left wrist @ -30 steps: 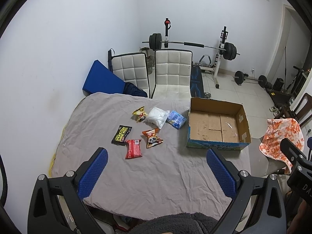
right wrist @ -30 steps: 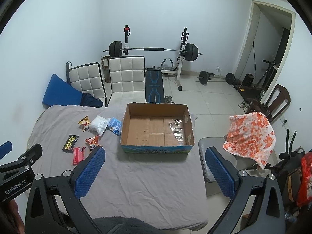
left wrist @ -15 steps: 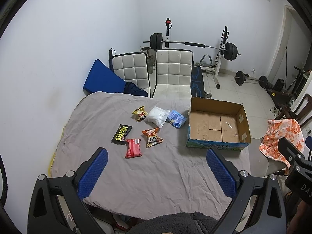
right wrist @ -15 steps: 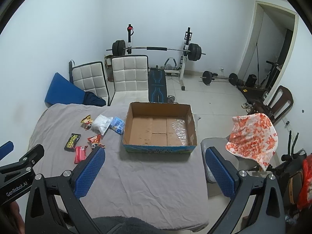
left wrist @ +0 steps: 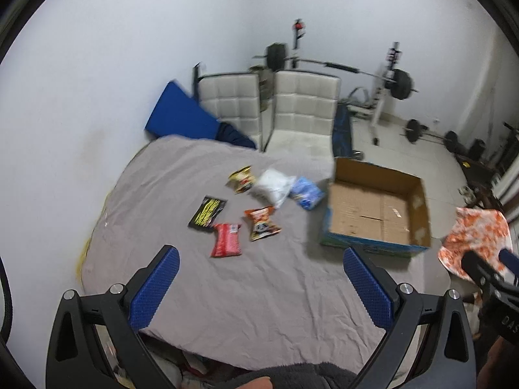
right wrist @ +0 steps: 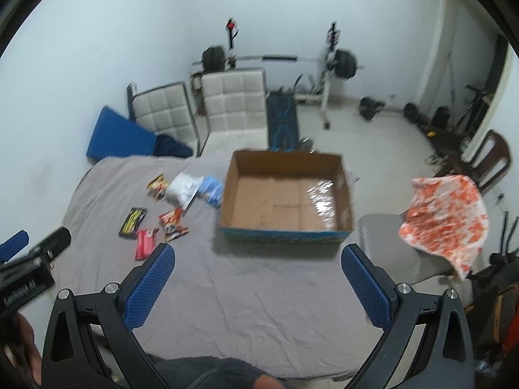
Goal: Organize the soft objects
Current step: 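Grasp the black shoe-wipes pack with the left gripper while the right grasps the orange chip bag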
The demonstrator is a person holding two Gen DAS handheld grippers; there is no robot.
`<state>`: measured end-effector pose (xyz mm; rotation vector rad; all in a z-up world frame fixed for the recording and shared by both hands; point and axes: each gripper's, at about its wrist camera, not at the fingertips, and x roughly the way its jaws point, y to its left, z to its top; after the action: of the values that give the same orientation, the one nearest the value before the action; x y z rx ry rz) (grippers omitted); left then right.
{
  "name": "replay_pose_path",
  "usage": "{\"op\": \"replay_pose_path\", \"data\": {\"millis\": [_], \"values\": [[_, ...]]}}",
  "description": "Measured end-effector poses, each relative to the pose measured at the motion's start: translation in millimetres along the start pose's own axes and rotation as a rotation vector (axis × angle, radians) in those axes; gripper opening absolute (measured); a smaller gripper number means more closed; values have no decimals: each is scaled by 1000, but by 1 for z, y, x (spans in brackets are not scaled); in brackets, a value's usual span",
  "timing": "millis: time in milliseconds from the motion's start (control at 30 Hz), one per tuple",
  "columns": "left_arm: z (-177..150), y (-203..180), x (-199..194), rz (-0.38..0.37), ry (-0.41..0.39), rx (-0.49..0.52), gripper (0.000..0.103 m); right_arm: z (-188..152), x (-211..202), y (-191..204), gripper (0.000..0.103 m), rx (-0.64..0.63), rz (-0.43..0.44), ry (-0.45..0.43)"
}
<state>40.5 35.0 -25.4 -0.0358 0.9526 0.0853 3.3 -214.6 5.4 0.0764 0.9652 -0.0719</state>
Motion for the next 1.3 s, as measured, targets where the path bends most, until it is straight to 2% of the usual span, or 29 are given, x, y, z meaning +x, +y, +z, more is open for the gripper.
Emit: {"op": "replay_pose_path", "data": {"millis": [133, 233, 333, 467, 567, 633, 700, 867, 933, 1033, 1167, 1233, 1300], "values": [[-4, 29, 45, 81, 72, -76, 103, 4, 56, 5, 103, -31, 81, 92], [-10, 46, 86, 126, 149, -91, 103, 6, 106, 21, 103, -70, 143, 162], [-18, 64, 129, 113, 251, -113, 103, 8, 153, 46, 103, -116, 163, 210], [-13, 92, 193, 106, 344, -137, 103, 10, 212, 88, 103, -154, 160, 270], [2, 110, 232, 87, 372, -130, 101, 19, 260, 124, 103, -166, 151, 320], [14, 127, 263, 80, 386, -116, 100, 27, 296, 148, 103, -162, 140, 354], [26, 142, 299, 63, 412, -93, 92, 33, 329, 171, 103, -159, 132, 380], [39, 161, 383, 73, 494, -24, 89, 38, 428, 223, 103, -148, 121, 481], [40, 164, 420, 48, 541, -8, 89, 34, 461, 235, 103, -129, 128, 534], [40, 159, 461, 28, 593, 27, 89, 27, 491, 248, 103, -114, 108, 575], [34, 153, 504, 41, 663, 79, 89, 13, 523, 265, 100, -102, 84, 632], [32, 155, 517, 38, 684, 84, 89, 7, 535, 271, 93, -114, 69, 649], [29, 160, 526, 33, 706, 78, 84, 2, 548, 277, 84, -119, 56, 676]]}}
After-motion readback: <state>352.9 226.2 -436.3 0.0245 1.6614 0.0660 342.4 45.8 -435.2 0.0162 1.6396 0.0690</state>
